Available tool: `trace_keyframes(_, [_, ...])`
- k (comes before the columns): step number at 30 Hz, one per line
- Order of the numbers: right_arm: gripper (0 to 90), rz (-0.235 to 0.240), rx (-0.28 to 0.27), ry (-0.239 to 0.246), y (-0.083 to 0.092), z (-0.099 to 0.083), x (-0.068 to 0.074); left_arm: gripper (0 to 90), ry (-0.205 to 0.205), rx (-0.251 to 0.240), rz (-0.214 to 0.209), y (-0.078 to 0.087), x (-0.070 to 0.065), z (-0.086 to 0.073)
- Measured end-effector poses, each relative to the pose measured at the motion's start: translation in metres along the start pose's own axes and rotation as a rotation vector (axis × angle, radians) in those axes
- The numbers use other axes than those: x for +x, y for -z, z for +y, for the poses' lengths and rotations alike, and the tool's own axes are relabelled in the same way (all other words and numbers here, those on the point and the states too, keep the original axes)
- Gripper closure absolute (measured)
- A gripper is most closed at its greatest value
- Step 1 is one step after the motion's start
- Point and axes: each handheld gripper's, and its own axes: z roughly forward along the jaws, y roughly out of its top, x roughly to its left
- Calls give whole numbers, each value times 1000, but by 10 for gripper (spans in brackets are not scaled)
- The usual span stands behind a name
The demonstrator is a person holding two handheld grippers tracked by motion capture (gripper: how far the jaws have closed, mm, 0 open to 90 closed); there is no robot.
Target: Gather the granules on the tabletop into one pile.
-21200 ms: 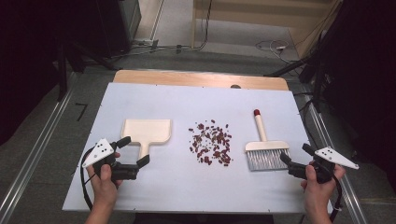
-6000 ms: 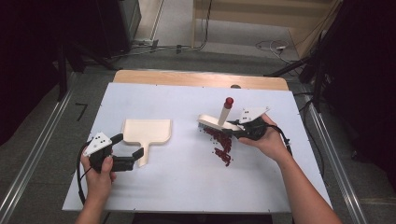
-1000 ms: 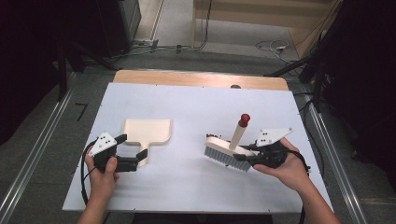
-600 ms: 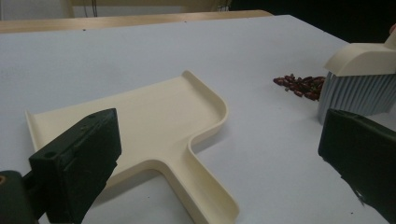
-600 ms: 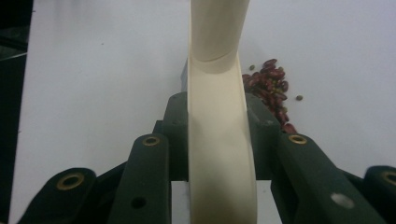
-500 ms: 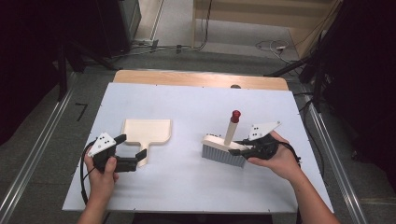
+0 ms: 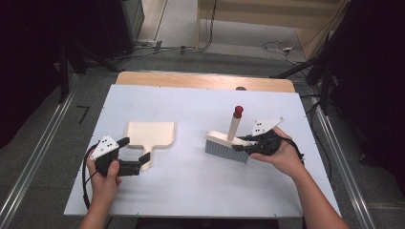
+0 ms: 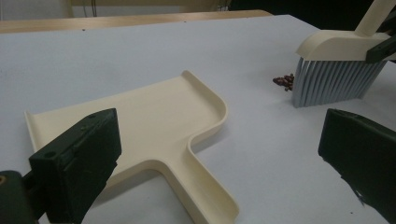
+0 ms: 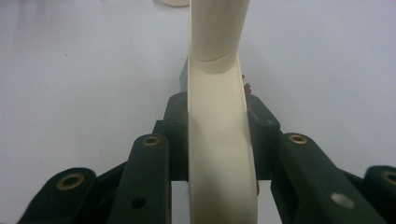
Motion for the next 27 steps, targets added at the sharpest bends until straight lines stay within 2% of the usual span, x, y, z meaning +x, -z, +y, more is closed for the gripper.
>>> trace_keyframes(19, [656, -47, -14, 0, -2, 2, -10, 0, 0, 1, 0, 0, 0, 0])
trace_keyframes(27, [657, -56, -17, -18, -2, 2, -12, 0, -1, 2, 0, 0, 0, 0])
